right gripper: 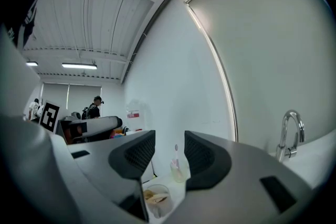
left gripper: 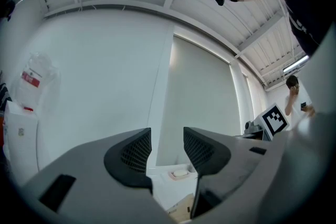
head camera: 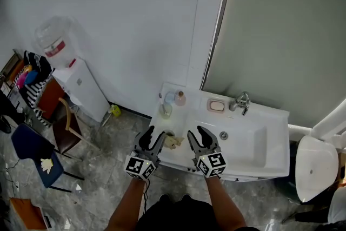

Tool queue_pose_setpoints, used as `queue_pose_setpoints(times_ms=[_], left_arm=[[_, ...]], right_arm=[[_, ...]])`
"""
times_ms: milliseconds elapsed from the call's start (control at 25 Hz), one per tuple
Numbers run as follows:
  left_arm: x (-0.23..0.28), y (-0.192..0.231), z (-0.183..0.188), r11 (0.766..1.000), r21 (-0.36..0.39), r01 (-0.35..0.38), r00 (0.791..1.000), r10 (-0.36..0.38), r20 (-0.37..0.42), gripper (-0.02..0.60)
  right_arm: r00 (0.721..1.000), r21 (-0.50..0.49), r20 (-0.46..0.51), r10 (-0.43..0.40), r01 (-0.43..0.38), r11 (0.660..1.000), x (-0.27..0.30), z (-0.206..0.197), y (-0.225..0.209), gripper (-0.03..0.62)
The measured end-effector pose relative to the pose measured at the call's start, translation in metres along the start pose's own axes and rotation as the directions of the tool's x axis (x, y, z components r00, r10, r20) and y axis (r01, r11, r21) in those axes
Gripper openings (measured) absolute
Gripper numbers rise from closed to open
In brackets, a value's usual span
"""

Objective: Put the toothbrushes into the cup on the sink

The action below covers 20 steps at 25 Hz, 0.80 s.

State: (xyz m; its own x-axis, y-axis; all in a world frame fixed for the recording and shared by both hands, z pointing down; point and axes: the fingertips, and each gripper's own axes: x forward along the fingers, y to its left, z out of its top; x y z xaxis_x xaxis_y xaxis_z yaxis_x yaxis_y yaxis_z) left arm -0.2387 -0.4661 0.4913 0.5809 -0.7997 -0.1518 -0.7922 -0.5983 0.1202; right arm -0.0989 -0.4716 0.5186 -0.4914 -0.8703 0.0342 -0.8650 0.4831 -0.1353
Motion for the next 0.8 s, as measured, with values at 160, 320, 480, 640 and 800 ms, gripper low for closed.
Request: queue_pose_setpoints(times_ms=[160,320,480,640,800], left_arm=[[-0.007,-0.01,0.027,0.999,0.026,-0.02,1.0,0.019,0.016,0.192],[-0.02,-0.02,0.039,0.999,0.025,-0.035,0.999,0.035,0.02,0.192],[-0.034,-0.027,0.04,0.999,0.009,-0.047,0.999,0.047,0.019,0.192],[-0.041,-0.037,0.038,0.999,0.005,-0.039,0.999,0.039,0.013,0.192],[-0.044,-0.042,0.036,0.999,-0.001,-0.037,0.999,0.037,0.013,0.192]], right_arm=[[1.0,0.001,0.009,-0.012,0.012,1.0,-0.014,0.019,-0.001,0.184],[1.0,-0.009,0.006,-0.02,0.02,1.0,-0.031,0.024,0.001,0.184],[1.0,-0.021,-0.008,-0.024,0.024,1.0,-0.044,0.019,0.005,0.183],[0.999,-0.016,-0.023,-0.032,0.031,0.999,-0.055,0.014,0.006,0.181],[0.999,-0.024,-0.022,-0.033,0.033,0.999,-0.059,0.016,0.006,0.179]])
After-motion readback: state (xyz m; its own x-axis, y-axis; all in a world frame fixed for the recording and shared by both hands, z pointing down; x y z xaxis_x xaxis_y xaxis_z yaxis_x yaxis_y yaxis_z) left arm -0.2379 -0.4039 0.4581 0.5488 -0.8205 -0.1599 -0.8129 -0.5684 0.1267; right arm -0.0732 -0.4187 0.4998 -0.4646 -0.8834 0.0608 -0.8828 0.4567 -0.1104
